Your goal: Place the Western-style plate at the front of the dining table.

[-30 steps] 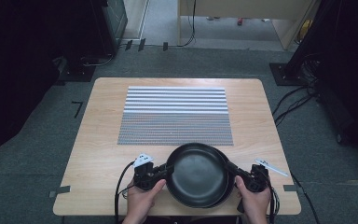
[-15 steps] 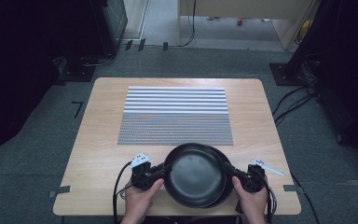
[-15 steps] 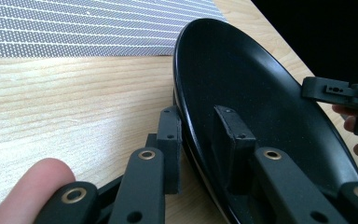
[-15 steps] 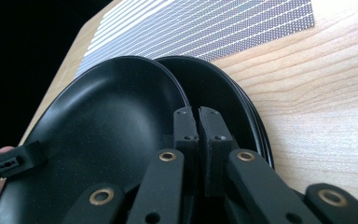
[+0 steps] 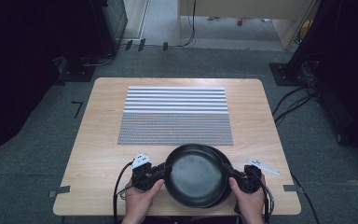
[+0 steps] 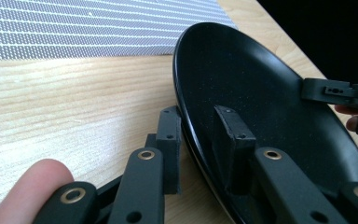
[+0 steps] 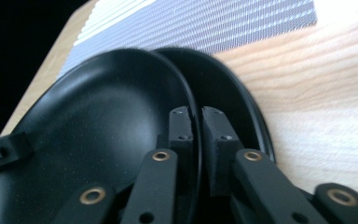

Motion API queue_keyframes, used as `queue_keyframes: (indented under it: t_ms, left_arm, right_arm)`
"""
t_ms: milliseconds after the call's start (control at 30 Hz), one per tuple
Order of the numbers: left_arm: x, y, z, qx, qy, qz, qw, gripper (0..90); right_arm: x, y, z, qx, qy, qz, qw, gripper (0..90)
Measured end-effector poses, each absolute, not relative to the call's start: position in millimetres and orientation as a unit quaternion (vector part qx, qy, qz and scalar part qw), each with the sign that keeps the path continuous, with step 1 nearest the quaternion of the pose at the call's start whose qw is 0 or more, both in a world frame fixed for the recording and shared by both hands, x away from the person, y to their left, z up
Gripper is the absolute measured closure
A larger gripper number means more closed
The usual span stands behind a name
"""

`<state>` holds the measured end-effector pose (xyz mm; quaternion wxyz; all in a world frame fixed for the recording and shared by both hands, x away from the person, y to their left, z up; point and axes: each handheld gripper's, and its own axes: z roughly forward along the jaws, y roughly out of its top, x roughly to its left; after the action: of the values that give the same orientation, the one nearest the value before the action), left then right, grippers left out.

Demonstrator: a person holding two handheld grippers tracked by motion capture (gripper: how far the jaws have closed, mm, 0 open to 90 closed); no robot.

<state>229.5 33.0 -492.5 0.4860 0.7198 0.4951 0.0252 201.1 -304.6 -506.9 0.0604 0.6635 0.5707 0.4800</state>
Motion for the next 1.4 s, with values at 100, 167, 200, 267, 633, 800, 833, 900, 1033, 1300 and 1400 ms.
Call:
queue_keyframes:
  t_ms: [100, 167, 200, 267, 633, 800, 833, 900, 1033, 1300, 1400]
  left_arm:
    - [229.1, 33.2, -492.1, 0.719, 0.495, 0.028, 0.487, 73.5]
    - [229.1, 33.4, -492.3, 0.718, 0.496, 0.027, 0.488, 73.6]
    - [229.0, 33.6, -492.5, 0.717, 0.497, 0.026, 0.489, 73.7]
    - [229.1, 34.1, -493.3, 0.714, 0.499, 0.022, 0.491, 74.1]
    - [228.4, 34.2, -498.1, 0.711, 0.494, -0.005, 0.5, 72.6]
    - [229.9, 35.1, -497.4, 0.705, 0.503, -0.009, 0.5, 73.0]
    - [230.3, 35.6, -497.1, 0.704, 0.505, -0.01, 0.5, 73.1]
    - [231.3, 36.7, -496.4, 0.7, 0.508, -0.012, 0.502, 73.3]
    - [233.1, 38.4, -494.0, 0.693, 0.513, -0.016, 0.507, 73.8]
    - [239.1, 41.2, -482.9, 0.686, 0.515, -0.014, 0.514, 74.0]
    - [243.2, 44.6, -479.1, 0.685, 0.517, -0.01, 0.513, 74.1]
  right_arm:
    - [201.7, -305.0, -506.9, 0.668, 0.566, 0.481, 0.056, 81.6]
    - [202.8, -308.4, -508.7, 0.673, 0.554, 0.489, 0.039, 82.7]
    - [203.2, -310.8, -510.2, 0.679, 0.542, 0.495, 0.022, 83.4]
    - [204.2, -315.7, -513.4, 0.689, 0.519, 0.506, -0.01, 84.6]
    - [202.8, -320.9, -511.1, 0.685, 0.496, 0.534, -0.009, 84.9]
    - [204.8, -320.0, -504.0, 0.679, 0.499, 0.538, -0.009, 84.7]
    - [205.8, -319.8, -503.3, 0.678, 0.501, 0.538, -0.009, 84.7]
    - [208.8, -319.1, -501.6, 0.676, 0.504, 0.537, -0.008, 84.7]
    - [212.4, -318.7, -498.4, 0.676, 0.504, 0.537, -0.015, 84.7]
    - [221.2, -317.2, -490.5, 0.673, 0.504, 0.54, -0.02, 84.5]
    - [227.0, -313.7, -486.4, 0.67, 0.508, 0.541, -0.02, 84.5]
